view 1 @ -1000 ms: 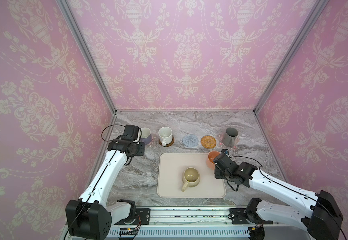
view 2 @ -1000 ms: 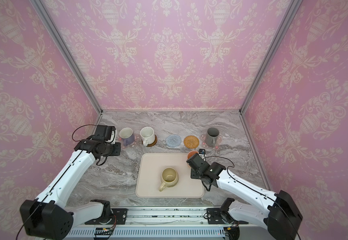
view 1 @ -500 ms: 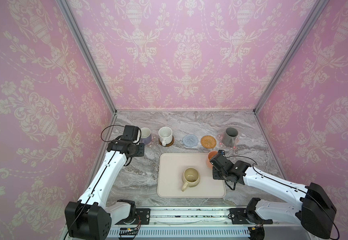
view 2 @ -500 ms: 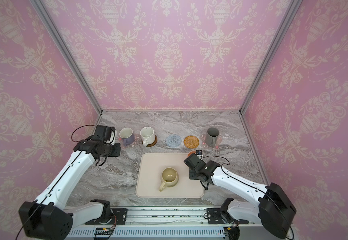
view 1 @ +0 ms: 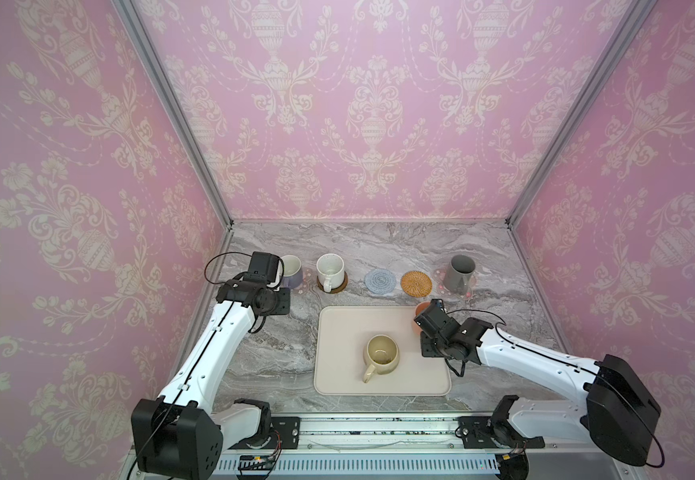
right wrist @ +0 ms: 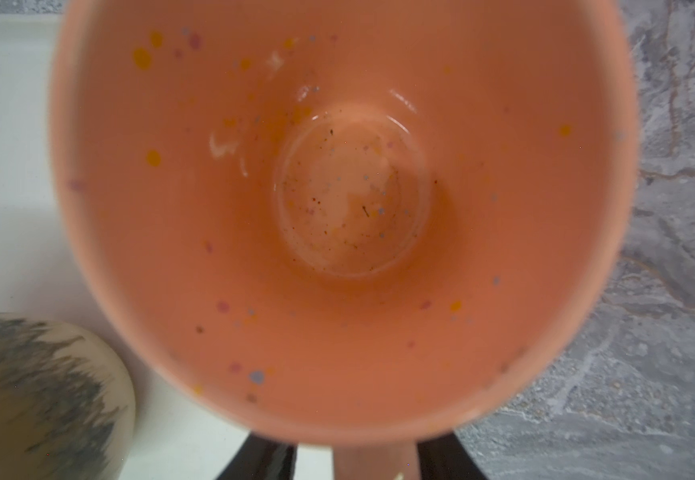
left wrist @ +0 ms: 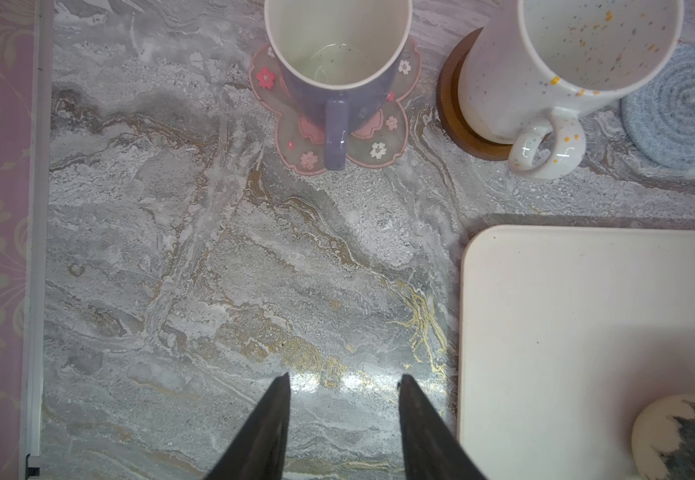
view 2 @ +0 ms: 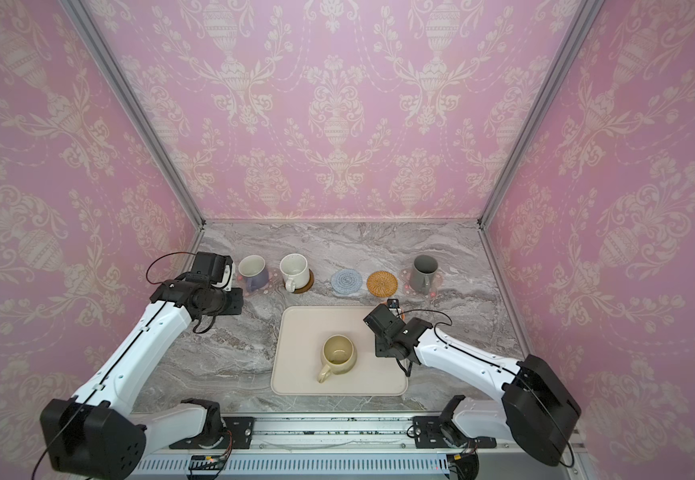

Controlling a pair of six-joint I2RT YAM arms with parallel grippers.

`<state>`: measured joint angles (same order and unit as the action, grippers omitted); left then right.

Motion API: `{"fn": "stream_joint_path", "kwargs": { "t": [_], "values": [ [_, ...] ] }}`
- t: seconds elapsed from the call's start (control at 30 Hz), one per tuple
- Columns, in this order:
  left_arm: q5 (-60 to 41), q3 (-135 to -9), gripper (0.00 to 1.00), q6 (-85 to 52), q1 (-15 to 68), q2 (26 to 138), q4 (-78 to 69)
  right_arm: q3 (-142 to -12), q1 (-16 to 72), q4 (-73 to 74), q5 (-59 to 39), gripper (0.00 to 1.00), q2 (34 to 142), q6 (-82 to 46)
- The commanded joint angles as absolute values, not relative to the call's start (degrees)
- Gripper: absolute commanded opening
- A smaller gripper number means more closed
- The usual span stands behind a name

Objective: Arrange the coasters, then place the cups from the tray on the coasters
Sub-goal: 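Close the right gripper on the peach mug's handle and lift it, then carry the peach mug with the right gripper toward the woven rattan coaster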

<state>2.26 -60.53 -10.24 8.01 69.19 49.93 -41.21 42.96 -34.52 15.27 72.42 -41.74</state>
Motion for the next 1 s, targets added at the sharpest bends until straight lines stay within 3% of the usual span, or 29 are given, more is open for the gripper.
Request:
{"fn": "stream_joint_path", "kwargs": {
  "t": [0.0,0.6,0.97],
  "values": [
    [1.2,-59.6,0.46,-11.8,8.7,70.0,49.7,-43.0,42.6,-34.1,16.2,0.4,72.7,-41.1],
    [1.3,-59.3,0.46,-12.6,10.1,70.7,49.5,-40.1,41.3,-33.6,18.7,0.32,67.7,-43.3],
    [1.4,-59.6,0.46,-12.6,10.6,70.9,49.7,-39.6,41.2,-33.7,18.6,0.2,68.4,-43.5]
  ]
}}
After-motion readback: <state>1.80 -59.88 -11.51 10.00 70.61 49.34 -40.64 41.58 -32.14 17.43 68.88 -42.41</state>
